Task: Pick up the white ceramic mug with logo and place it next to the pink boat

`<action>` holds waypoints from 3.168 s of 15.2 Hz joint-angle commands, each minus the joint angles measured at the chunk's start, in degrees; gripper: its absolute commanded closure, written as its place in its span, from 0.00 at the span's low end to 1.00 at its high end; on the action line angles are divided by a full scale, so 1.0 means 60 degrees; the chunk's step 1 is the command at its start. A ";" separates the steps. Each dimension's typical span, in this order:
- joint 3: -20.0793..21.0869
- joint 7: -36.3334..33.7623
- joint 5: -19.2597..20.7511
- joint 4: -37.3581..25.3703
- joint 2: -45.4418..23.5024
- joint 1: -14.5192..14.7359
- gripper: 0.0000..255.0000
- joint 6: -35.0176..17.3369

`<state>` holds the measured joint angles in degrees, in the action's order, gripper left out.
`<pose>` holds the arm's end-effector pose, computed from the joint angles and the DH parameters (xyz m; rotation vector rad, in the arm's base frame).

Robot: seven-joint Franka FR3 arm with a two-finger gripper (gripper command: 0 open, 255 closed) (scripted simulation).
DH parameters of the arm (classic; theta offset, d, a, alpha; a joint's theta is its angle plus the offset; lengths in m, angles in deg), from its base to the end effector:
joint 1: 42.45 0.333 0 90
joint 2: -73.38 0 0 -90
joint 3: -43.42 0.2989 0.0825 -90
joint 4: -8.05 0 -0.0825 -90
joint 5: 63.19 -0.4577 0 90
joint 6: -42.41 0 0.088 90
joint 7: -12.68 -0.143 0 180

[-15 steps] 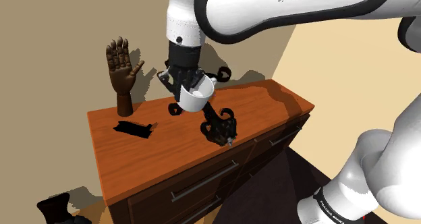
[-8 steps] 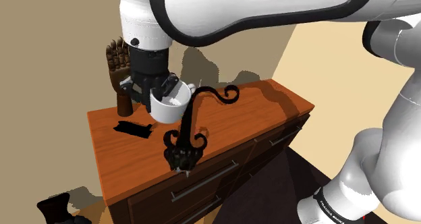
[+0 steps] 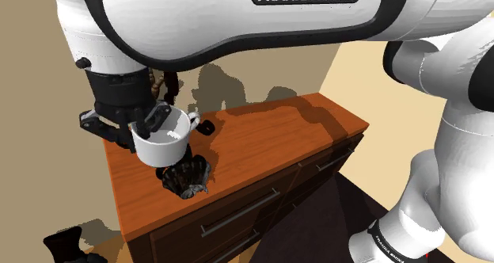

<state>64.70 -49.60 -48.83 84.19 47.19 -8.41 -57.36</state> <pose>0.4853 0.5748 0.4191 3.0780 -0.1707 0.1008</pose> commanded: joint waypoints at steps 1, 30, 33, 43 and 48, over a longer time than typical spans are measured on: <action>-0.0007 -0.0075 0.0039 0.0064 -0.0096 0.0039 1.00 -0.0151; -0.0218 0.0897 -0.0833 0.5470 0.3532 -0.1422 0.00 -0.3224; -0.0218 0.0897 -0.0833 0.5470 0.3532 -0.1421 0.00 -0.3224; -0.0218 0.0901 -0.0841 0.5492 0.3549 -0.1423 1.00 -0.3231; -0.0209 0.0969 -0.0898 0.5190 0.3623 -0.1426 1.00 -0.2865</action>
<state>63.45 -43.91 -54.15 115.88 68.85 -16.95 -75.18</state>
